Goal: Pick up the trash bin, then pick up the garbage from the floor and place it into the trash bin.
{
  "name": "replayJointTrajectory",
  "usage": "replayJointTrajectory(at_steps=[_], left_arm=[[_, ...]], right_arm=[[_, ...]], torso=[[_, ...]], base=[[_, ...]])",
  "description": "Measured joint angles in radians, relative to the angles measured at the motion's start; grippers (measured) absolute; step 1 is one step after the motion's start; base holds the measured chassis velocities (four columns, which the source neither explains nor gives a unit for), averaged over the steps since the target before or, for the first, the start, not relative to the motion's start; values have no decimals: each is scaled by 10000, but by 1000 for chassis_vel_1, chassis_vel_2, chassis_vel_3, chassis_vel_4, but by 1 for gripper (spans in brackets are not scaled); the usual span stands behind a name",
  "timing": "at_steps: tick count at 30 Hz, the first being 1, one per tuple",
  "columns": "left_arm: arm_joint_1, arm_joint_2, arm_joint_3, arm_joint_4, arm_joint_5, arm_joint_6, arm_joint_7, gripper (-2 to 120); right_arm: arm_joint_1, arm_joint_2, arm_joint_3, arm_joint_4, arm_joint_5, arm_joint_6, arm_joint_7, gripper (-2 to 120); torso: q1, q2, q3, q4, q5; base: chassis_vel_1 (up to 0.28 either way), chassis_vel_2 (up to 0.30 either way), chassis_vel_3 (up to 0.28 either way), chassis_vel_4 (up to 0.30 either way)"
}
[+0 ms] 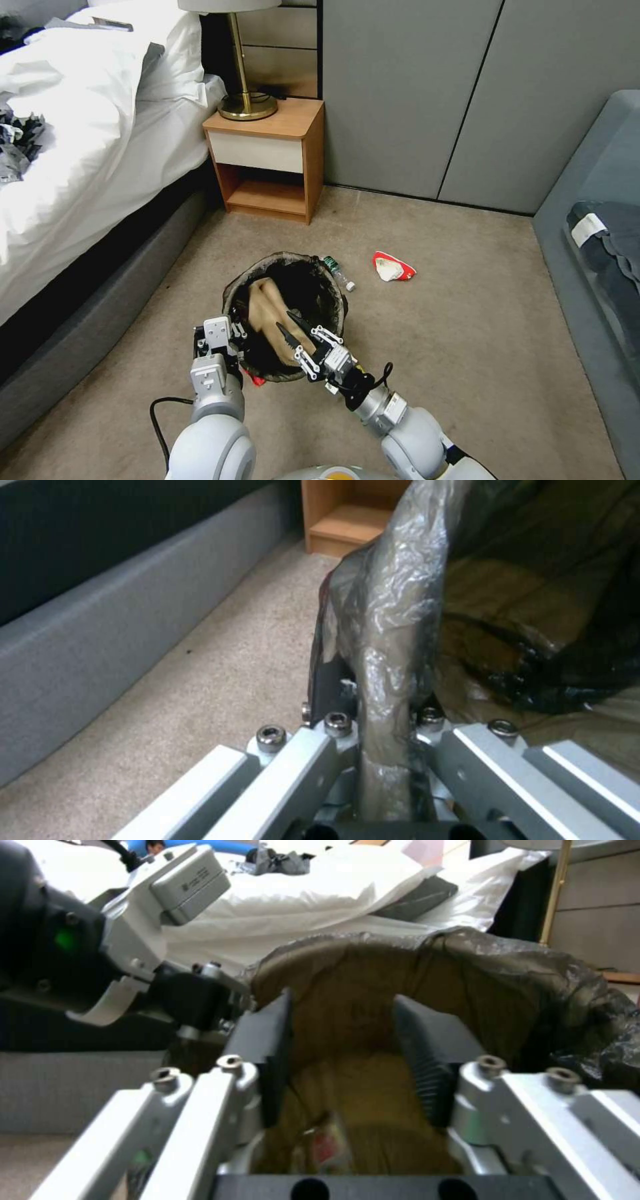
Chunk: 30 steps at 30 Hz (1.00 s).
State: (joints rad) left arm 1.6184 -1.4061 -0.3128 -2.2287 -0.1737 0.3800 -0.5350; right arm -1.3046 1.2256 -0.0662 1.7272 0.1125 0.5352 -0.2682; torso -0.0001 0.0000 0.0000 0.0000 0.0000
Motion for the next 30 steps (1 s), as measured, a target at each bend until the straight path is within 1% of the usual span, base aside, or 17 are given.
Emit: replayJointTrajectory(at_steps=[1, 2, 5, 6, 9, 10, 11, 14, 15, 17, 18, 20, 21, 24, 26, 28, 30], left_arm=[[-3, 11, -10, -1, -15, 4, -15, 0], [-3, 11, -10, -1, -15, 4, -15, 0], [-1, -40, 8, -4, -18, 5, -15, 0], [-1, -40, 8, -4, -18, 5, -15, 0], [-11, -73, 16, -4, -13, 5, -15, 0], [-11, -73, 21, 1, -10, 5, -15, 0], [-11, -73, 21, 1, -10, 5, -15, 0], [-26, -73, 20, 83, -2, 5, -15, 0], [-26, -73, 20, 83, -2, 5, -15, 0], [-40, -68, 5, 195, 7, 5, -15, 0], [-40, -68, 5, 195, 7, 5, -15, 0], [-71, -50, -31, 292, 8, 5, -14, 0], [-71, -50, -31, 292, 8, 5, -14, 0], [-158, -6, -130, 416, -9, 5, -14, 0], [-174, 8, -155, 435, -21, 5, -14, 0], [-239, 87, -288, 488, -129, 4, -23, 0], [-275, 122, -381, 516, -201, 2, -50, 0]], right_arm=[[-37, -1, -12, 0, -15, 0, 1, 46], [-37, -1, -12, 0, -15, 0, 1, 46], [-77, -10, -29, 0, -49, 6, 2, 60], [-77, -10, -29, 0, -49, 6, 2, 60], [-93, -9, -30, 29, -59, 14, 2, 73], [-109, -11, -30, 65, -68, 23, 4, 80], [-109, -11, -30, 65, -68, 23, 4, 80], [-203, -29, 102, 570, -274, 104, 90, 93], [-203, -29, 102, 570, -274, 104, 90, 93], [-321, -65, 456, 1392, -507, 137, 286, 99], [-321, -65, 456, 1392, -507, 137, 286, 99], [-446, -92, 875, 2412, -612, 76, 623, 100], [-446, -92, 875, 2412, -612, 76, 623, 100], [-749, -74, 1443, 3760, -659, -202, 1437, 100], [-864, -63, 1590, 3999, -691, -249, 1632, 100], [-1550, 2, 2214, 4752, -825, -353, 2378, 100], [-2221, 137, 2585, 5118, -894, -493, 2934, 100]], torso=[[0, 0, 0, 0, 1], [0, 0, 0, 0, 1], [0, 0, 0, 0, 0], [0, 0, 0, 0, 0], [0, 0, 0, 0, 0], [0, 0, 0, 0, 0], [0, 0, 0, 0, 0], [1, 0, 0, 0, 0], [1, 0, 0, 0, 0], [2, 0, 0, 0, 1], [2, 0, 0, 0, 1], [2, 0, 0, 0, 0], [2, 0, 0, 0, 0], [1, 0, 0, 0, -1], [1, 0, 0, 1, 0], [1, 0, 0, 0, 1], [1, 0, 0, -2, 0]], base=[[0, 0, 0, 0], [0, 0, 0, 0], [0, 0, 0, 0], [0, 0, 0, 0], [0, 0, 0, 0], [0, 0, 0, 0], [0, 0, 0, 0], [0, 0, 0, 0], [0, 0, 0, 0], [0, 0, 0, 0], [0, 0, 0, 0], [0, 0, 0, 0], [0, 0, 0, 0], [0, 0, 0, 0], [0, 0, 0, 0], [0, 0, 0, 0], [0, 0, 0, 0]])
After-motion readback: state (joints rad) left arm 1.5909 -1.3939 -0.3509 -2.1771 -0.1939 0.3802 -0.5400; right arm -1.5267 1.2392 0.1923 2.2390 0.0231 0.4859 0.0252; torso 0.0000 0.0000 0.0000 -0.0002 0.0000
